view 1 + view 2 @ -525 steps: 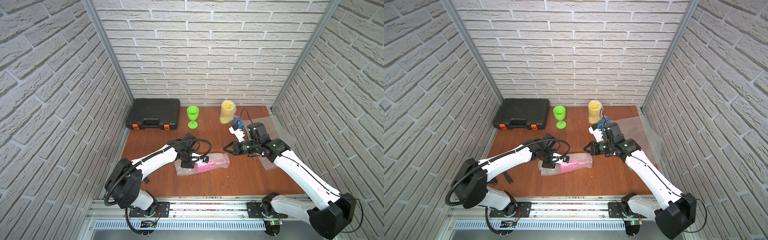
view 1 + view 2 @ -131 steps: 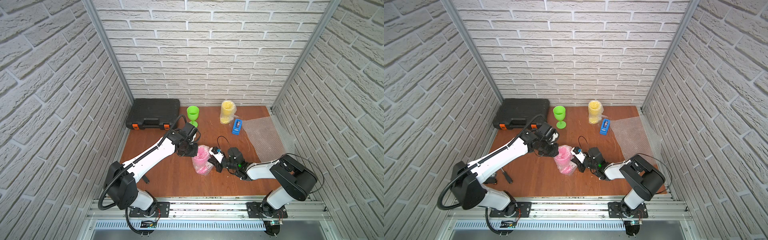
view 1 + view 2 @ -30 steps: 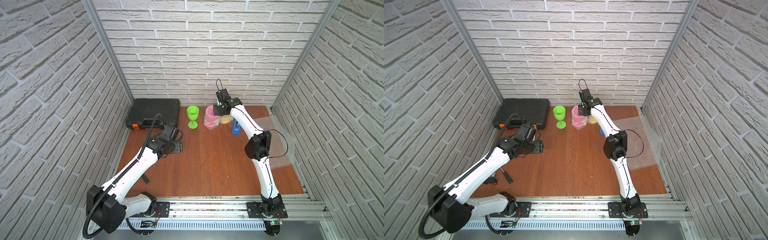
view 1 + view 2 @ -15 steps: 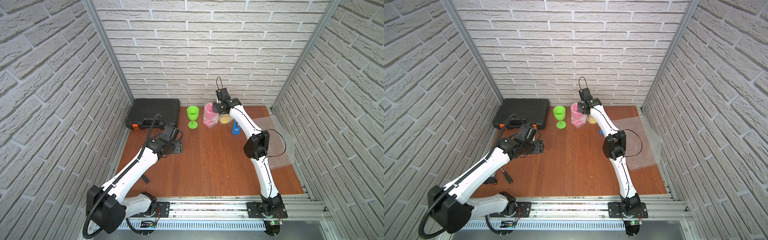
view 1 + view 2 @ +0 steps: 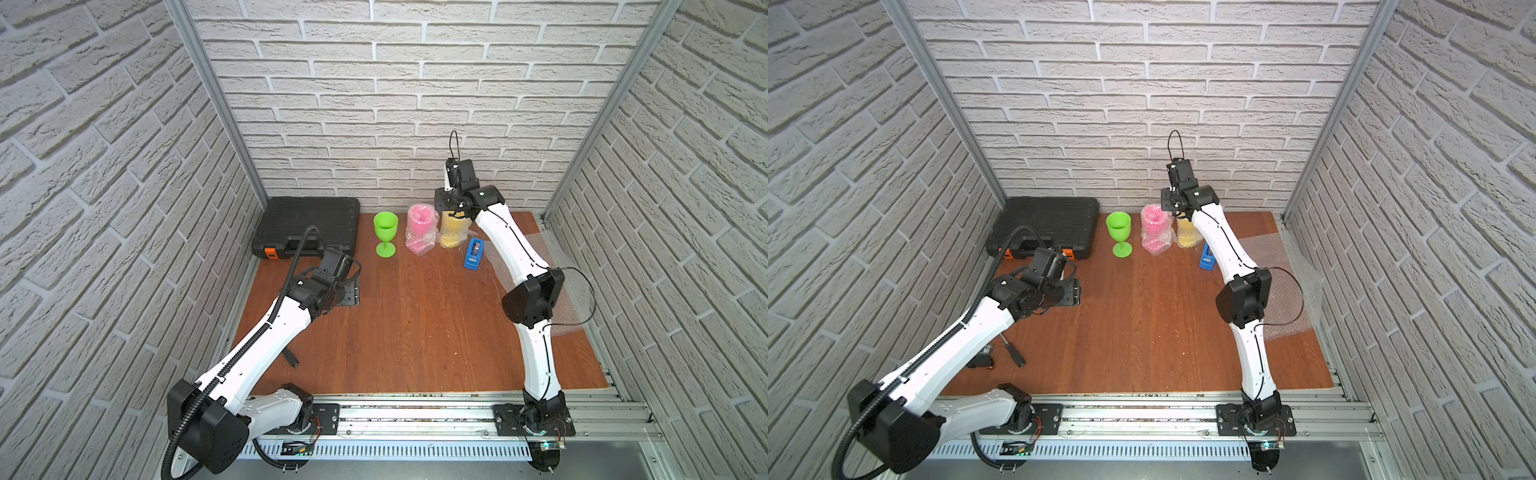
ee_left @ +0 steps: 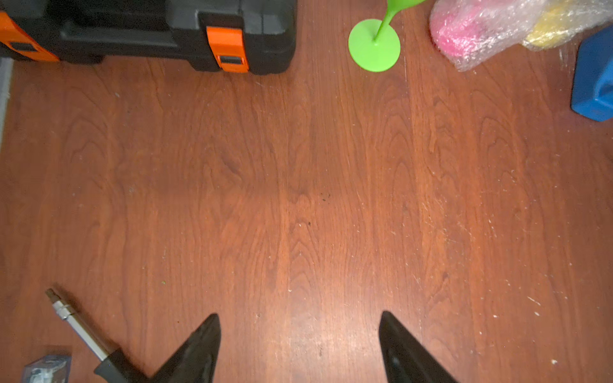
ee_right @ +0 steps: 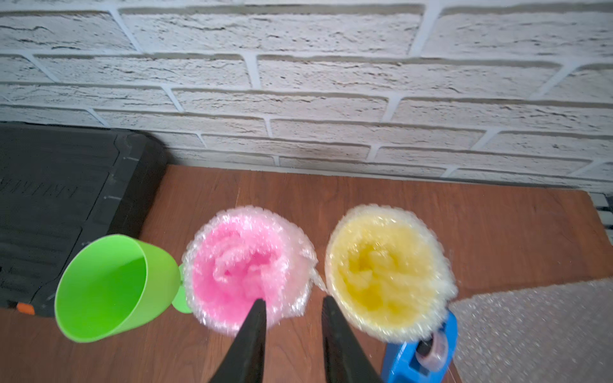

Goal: Wrap wine glasses in bubble wrap
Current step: Place the bubble wrap at the center of the board.

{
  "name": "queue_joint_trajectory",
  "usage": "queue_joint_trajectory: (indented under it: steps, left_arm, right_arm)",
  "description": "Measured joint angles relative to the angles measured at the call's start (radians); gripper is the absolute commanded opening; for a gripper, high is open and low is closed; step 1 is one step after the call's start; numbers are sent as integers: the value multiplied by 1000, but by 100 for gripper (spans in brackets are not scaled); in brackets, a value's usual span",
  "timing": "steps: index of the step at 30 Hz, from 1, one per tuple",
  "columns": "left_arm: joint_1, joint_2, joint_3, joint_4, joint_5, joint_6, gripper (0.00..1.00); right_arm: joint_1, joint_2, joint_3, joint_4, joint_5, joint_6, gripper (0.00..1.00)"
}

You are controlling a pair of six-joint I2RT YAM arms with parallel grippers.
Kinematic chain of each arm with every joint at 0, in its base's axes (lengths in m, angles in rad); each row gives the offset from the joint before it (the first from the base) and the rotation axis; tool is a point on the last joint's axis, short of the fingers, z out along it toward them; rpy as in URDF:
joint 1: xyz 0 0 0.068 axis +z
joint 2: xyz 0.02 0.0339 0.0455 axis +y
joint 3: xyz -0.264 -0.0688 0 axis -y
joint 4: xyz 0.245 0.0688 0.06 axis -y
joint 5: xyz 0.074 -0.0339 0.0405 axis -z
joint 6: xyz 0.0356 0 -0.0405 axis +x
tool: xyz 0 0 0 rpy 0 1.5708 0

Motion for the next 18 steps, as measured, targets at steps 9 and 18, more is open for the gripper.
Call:
queue_joint_trajectory:
  steps: [9,18]
  left_arm:
    - [44,93,64,1,-65,171,75]
    - [81,191,70,86,-42,274,74]
  right_arm:
    - [-209,-277,-479,-1,-31,-19,34]
    - [-386,-256,-734,-14,-74,-18,58]
